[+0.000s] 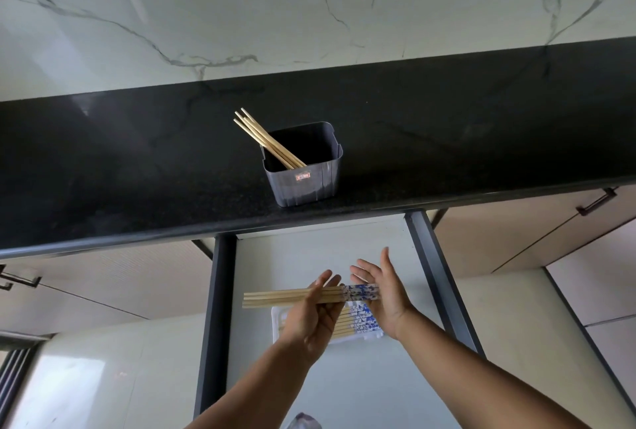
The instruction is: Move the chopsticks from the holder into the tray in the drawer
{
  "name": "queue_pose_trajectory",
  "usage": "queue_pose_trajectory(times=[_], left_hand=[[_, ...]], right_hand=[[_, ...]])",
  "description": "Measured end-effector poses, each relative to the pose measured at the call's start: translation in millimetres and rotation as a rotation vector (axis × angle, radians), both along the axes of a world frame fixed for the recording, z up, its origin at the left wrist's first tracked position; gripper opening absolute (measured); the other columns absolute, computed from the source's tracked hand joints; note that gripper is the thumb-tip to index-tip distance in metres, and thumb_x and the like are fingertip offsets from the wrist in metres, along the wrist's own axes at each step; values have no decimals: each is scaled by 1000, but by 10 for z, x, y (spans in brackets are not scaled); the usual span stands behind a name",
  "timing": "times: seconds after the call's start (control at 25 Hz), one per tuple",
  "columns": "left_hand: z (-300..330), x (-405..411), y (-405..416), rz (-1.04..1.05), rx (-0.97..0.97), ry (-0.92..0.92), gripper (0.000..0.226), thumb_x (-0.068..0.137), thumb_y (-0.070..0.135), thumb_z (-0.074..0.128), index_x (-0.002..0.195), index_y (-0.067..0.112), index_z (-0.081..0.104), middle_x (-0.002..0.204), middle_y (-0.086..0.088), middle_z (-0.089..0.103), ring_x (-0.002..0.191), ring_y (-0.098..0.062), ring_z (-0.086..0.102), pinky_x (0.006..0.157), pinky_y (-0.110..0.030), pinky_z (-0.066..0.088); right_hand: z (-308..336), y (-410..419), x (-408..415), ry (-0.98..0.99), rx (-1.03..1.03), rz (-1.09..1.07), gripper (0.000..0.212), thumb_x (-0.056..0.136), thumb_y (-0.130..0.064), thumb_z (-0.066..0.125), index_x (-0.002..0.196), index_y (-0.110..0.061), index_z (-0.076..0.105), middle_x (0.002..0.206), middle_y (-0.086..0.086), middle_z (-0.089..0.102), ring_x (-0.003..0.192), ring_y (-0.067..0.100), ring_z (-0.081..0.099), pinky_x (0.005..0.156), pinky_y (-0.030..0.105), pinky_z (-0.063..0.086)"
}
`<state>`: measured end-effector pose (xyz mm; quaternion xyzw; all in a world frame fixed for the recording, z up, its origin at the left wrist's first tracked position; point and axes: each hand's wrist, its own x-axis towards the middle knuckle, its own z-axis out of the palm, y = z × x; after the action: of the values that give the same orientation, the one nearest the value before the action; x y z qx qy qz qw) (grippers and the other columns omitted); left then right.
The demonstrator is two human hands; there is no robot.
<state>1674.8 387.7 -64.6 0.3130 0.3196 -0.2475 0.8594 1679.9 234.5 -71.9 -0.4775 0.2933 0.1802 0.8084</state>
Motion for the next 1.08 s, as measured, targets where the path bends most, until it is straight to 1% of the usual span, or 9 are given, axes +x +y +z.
queue_pose_trajectory(times=[0.16,0.24,0.36,0.44,0.6,0.68,0.8,0.96,1.08], left_hand=[[-108,-9,32,-2,22,20,25,100,12,45,119,7,61,117,-16,64,100,-25,64,82,-34,58],[-188,-45,43,20,23,48,26,101,13,44,121,7,59,118,-16,62,101,-25,62,83,-35,56],[-286,-101,-24,18,-50,73,26,100,10,44,120,2,59,115,-19,67,99,-28,67,82,-35,55],[-311,-130,-78,-13,-75,90,22,98,7,48,112,-2,62,104,-22,72,91,-29,72,74,-35,59],[-363,-85,-53,-105,7,159,16,93,2,55,102,-5,66,89,-25,71,80,-32,72,68,-37,61],[-392,-2,67,-65,72,192,14,94,1,53,100,-6,64,90,-25,66,82,-33,67,64,-37,60],[-453,158,427,156,203,253,16,94,-4,48,107,-3,58,82,-21,59,74,-27,59,45,-28,58],[-553,212,892,143,718,179,21,95,2,49,110,1,63,95,-15,68,84,-24,64,76,-31,55],[-662,14,903,-307,1578,-475,19,90,10,59,106,13,69,109,-7,71,98,-25,65,85,-29,47]], right_hand=[[30,-47,-13,-148,-671,297,39,101,-31,44,137,-16,46,140,4,51,131,21,45,113,38,31],[-60,-118,-128,-407,-1146,510,55,92,-5,49,145,-13,36,148,6,42,138,21,38,114,30,31],[-203,9,-340,-613,-1412,1023,80,87,-6,47,155,-12,5,160,5,19,146,22,23,118,38,26],[-271,100,-399,-604,-1629,1191,69,92,-6,39,154,-8,8,157,11,25,142,28,30,117,41,27],[-284,109,-378,-775,-1822,1131,37,69,-12,69,106,-13,67,81,3,66,70,17,66,68,27,54],[-301,62,-341,-783,-1866,1150,28,48,-11,77,74,-16,69,57,-1,59,46,12,58,48,21,49],[-361,-101,-222,-689,-1928,1151,37,31,-4,81,63,-15,65,52,1,58,44,14,58,43,20,47],[-451,-164,-61,-591,-1919,1244,44,48,-1,79,90,-8,67,80,8,67,73,22,68,67,28,55],[-675,-61,22,-540,-1810,1370,49,81,9,46,128,-4,45,123,14,54,115,32,53,99,41,41]])
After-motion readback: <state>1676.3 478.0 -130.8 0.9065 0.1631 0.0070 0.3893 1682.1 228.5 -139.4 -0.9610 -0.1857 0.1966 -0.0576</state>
